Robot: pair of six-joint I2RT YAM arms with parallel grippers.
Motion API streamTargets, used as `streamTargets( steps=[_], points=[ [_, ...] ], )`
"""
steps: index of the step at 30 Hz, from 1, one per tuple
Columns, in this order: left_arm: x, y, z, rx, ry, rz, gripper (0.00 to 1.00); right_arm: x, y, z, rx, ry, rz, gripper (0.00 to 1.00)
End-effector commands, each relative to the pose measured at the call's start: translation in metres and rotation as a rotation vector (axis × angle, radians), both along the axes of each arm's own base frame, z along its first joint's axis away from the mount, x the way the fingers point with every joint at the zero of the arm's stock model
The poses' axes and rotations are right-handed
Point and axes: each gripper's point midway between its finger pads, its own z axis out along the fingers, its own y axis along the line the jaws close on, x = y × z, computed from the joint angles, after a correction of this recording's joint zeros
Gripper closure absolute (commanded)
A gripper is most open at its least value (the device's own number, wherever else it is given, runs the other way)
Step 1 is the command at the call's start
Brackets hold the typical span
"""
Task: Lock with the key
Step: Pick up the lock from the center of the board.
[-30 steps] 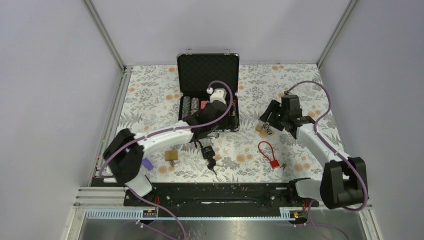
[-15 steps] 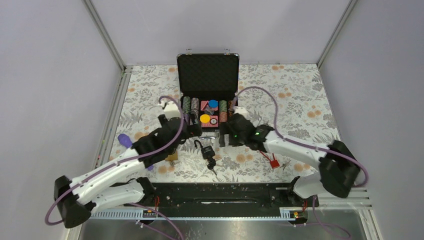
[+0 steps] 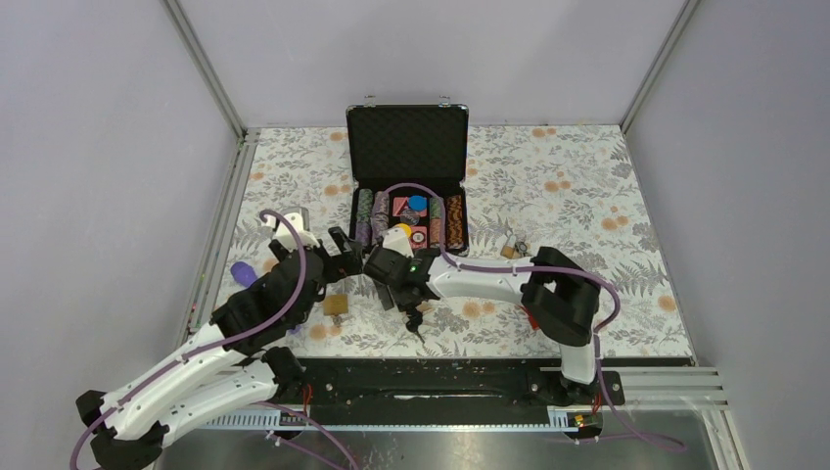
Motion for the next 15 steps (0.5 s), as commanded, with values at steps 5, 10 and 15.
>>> streamTargets(
  steps=[5,10,15],
  points=[
    [0.000,0.003,-0.004,0.014,-0.007,0.006,0.01,-0.006,0.001,-0.011,-0.093,0.040,0.048,0.23],
    [0.000,0.002,-0.007,0.016,0.001,0.003,0.01,-0.003,0.000,-0.020,-0.133,0.038,0.046,0.23],
    [-0.001,0.001,-0.006,0.011,0.000,-0.004,0.01,0.000,0.004,-0.022,-0.139,0.027,0.047,0.29]
  ],
)
